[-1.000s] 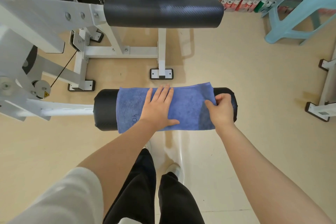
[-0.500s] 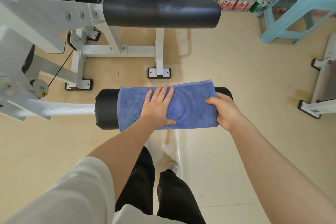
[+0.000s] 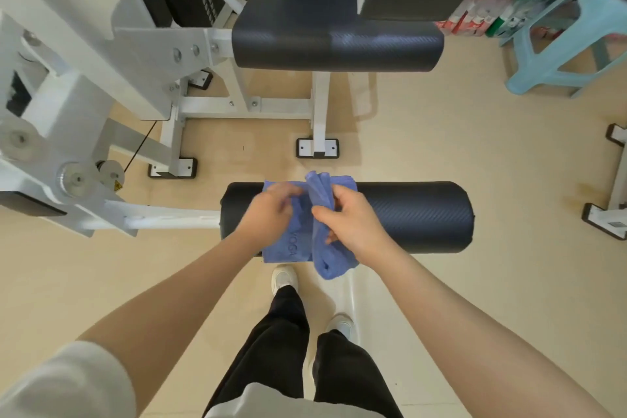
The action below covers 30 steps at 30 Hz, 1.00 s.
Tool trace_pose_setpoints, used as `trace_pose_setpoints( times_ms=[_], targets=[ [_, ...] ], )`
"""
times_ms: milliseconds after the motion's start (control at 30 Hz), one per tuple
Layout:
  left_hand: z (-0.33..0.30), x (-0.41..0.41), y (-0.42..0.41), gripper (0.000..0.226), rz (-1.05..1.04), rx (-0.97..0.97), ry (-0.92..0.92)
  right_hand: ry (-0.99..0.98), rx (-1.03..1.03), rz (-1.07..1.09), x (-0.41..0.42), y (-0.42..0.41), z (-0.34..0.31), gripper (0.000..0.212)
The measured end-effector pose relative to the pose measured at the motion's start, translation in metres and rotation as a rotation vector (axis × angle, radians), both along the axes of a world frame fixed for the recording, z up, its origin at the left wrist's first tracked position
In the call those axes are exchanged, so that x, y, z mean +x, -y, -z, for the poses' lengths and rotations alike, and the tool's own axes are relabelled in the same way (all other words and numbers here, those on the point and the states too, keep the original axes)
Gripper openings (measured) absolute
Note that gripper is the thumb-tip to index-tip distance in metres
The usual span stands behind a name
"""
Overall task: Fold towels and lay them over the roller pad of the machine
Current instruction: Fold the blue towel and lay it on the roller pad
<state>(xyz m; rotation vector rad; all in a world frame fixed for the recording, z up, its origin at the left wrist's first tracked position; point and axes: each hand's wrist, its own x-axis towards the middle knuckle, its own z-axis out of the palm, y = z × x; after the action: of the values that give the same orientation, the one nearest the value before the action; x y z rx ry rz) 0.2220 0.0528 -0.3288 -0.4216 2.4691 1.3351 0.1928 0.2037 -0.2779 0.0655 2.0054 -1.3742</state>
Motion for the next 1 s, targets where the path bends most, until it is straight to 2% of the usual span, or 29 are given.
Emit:
trace_pose_setpoints(
  times_ms=[100,200,233,300,367,433,533,600,633,700,767,833,900,1000],
  targets=[
    [0.002,0.01,0.031,0.025,-0.329,0.335,0.158,0.029,0.032,0.044,0.005,0.033,0.016,0.004],
    [0.006,0.012,0.042,0.032,-0.481,0.568,0.248,0.084,0.012,0.085,0.008,0.056,0.024,0.003],
    [0.006,0.012,0.043,0.035,-0.513,0.607,0.261,0.126,-0.002,0.089,0.008,0.061,0.026,0.008],
    [0.007,0.01,0.043,0.04,-0.561,0.672,0.303,0.228,-0.05,0.07,0.008,0.068,0.03,0.034],
    [0.007,0.007,0.043,0.042,-0.531,0.612,0.315,0.263,-0.081,0.017,0.009,0.068,0.034,0.058],
    [0.009,0.003,0.043,0.038,-0.452,0.485,0.315,0.208,-0.04,-0.093,0.008,0.061,0.034,0.064],
    [0.009,-0.005,0.047,0.021,-0.222,0.186,0.307,-0.182,0.298,-0.513,-0.001,0.044,0.03,0.067],
    [0.009,-0.008,0.047,0.022,-0.114,0.017,0.298,-0.383,0.482,-0.652,-0.005,0.034,0.029,0.065],
    [0.009,-0.009,0.046,0.025,-0.066,-0.051,0.287,-0.414,0.536,-0.642,-0.007,0.03,0.029,0.059],
    [0.009,-0.009,0.044,0.031,0.017,-0.152,0.27,-0.433,0.63,-0.569,-0.009,0.02,0.029,0.033],
    [0.009,-0.009,0.042,0.034,0.023,-0.173,0.272,-0.429,0.722,-0.454,-0.01,0.009,0.03,0.014],
    [0.01,-0.011,0.041,0.037,-0.019,-0.183,0.263,-0.369,0.767,-0.29,-0.014,-0.005,0.032,0.017],
    [0.011,-0.011,0.04,0.045,-0.031,-0.22,0.239,-0.204,0.751,-0.161,-0.018,-0.016,0.036,0.026],
    [0.01,-0.013,0.037,0.045,0.038,-0.321,0.242,0.004,0.6,-0.046,-0.019,-0.018,0.046,0.028]
  ],
)
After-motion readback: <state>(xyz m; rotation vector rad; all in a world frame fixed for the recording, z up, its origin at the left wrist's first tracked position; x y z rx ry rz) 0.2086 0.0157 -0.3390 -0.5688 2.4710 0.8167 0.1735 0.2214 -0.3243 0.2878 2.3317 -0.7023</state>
